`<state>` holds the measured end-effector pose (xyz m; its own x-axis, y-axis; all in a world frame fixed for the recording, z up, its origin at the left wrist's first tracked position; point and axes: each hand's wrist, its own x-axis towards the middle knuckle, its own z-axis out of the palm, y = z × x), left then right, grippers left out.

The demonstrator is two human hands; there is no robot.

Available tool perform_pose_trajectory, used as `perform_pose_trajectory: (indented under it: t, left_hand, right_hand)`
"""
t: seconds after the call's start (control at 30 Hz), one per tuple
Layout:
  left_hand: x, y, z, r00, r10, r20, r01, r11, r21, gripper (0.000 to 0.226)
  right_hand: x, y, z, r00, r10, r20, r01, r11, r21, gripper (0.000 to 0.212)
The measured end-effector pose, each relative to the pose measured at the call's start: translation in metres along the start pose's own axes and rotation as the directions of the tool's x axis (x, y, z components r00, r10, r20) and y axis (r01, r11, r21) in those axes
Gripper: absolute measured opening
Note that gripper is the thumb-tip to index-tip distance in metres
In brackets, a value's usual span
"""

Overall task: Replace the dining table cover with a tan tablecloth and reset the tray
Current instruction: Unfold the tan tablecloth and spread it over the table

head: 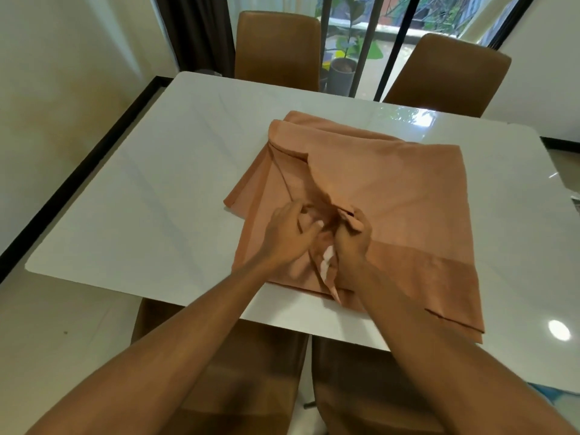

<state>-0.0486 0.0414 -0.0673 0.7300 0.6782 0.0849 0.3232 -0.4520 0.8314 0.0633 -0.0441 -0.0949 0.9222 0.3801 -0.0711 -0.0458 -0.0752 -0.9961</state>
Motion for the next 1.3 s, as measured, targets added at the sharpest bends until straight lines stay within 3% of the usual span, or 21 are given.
perform_pose_trajectory:
  t: [0.1, 0.2, 0.3, 0.43, 0.63, 0.77, 0.83, 0.87, 0.97, 1.03, 1.1, 1.13, 1.17, 1.23, 1.3]
  left_hand:
    - [-0.009, -0.033, 0.004, 0.991, -0.11, 0.079, 0.073, 0.927, 0.369, 0.052]
    - [-0.016, -0.064, -0.002, 0.965, -0.197, 0.174, 0.05, 0.788, 0.614, 0.06]
    - [-0.017, -0.073, -0.003, 0.97, -0.191, 0.151, 0.041, 0.738, 0.674, 0.059]
    - [-0.004, -0.063, -0.002, 0.967, -0.221, 0.123, 0.069, 0.697, 0.714, 0.051]
    - [0.017, -0.053, 0.002, 0.947, -0.321, 0.018, 0.24, 0.745, 0.622, 0.052]
    - [0.021, -0.053, 0.0, 0.947, -0.32, -0.034, 0.275, 0.751, 0.601, 0.051]
    - [0.024, -0.058, -0.006, 0.942, -0.307, -0.134, 0.332, 0.796, 0.506, 0.045]
    - [0.027, -0.061, -0.011, 0.926, -0.329, -0.182, 0.376, 0.824, 0.424, 0.042]
    - [0.034, -0.074, -0.032, 0.845, -0.464, -0.265, 0.498, 0.864, 0.076, 0.04]
    - [0.042, -0.083, -0.048, 0.796, -0.555, -0.241, 0.555, 0.828, -0.073, 0.043]
    - [0.047, -0.09, -0.059, 0.731, -0.66, -0.174, 0.632, 0.751, -0.192, 0.046]
    - [0.052, -0.091, -0.065, 0.702, -0.704, -0.109, 0.661, 0.7, -0.269, 0.047]
    - [0.055, -0.091, -0.069, 0.692, -0.721, -0.039, 0.674, 0.663, -0.326, 0.048]
    - [0.063, -0.092, -0.068, 0.727, -0.682, 0.075, 0.655, 0.657, -0.373, 0.05]
    - [0.07, -0.094, -0.07, 0.765, -0.621, 0.172, 0.621, 0.639, -0.454, 0.055]
  right_hand:
    - [0.041, 0.01, -0.037, 0.959, 0.186, -0.216, -0.186, 0.982, 0.021, 0.033]
    - [0.06, 0.022, -0.076, 0.923, 0.257, -0.287, -0.286, 0.956, -0.062, 0.039]
    - [0.056, 0.031, -0.1, 0.954, 0.187, -0.233, -0.235, 0.951, -0.201, 0.041]
    - [0.046, 0.033, -0.111, 0.991, 0.118, -0.063, -0.131, 0.944, -0.302, 0.027]
    - [0.037, 0.007, -0.116, 0.981, 0.12, 0.152, -0.084, 0.971, -0.225, 0.03]
    - [0.021, -0.018, -0.102, 0.956, 0.066, 0.285, -0.019, 0.986, -0.165, 0.025]
    - [0.003, -0.024, -0.085, 0.886, 0.067, 0.458, -0.003, 0.99, -0.14, 0.021]
    - [-0.007, -0.024, -0.074, 0.811, 0.074, 0.581, 0.026, 0.986, -0.162, 0.024]
    - [-0.025, -0.023, -0.038, 0.489, 0.169, 0.856, 0.247, 0.914, -0.322, 0.029]
    - [-0.019, -0.017, -0.018, 0.327, 0.223, 0.918, 0.43, 0.83, -0.355, 0.046]
    - [-0.007, -0.014, -0.01, 0.267, 0.353, 0.897, 0.392, 0.811, -0.435, 0.052]
    - [0.002, -0.011, -0.003, 0.281, 0.362, 0.889, 0.336, 0.831, -0.444, 0.052]
    - [0.011, -0.009, 0.001, 0.341, 0.326, 0.882, 0.276, 0.862, -0.425, 0.051]
    - [0.03, -0.005, 0.009, 0.548, 0.228, 0.804, 0.223, 0.887, -0.404, 0.049]
    - [0.044, 0.004, 0.024, 0.661, 0.205, 0.722, 0.22, 0.867, -0.447, 0.049]
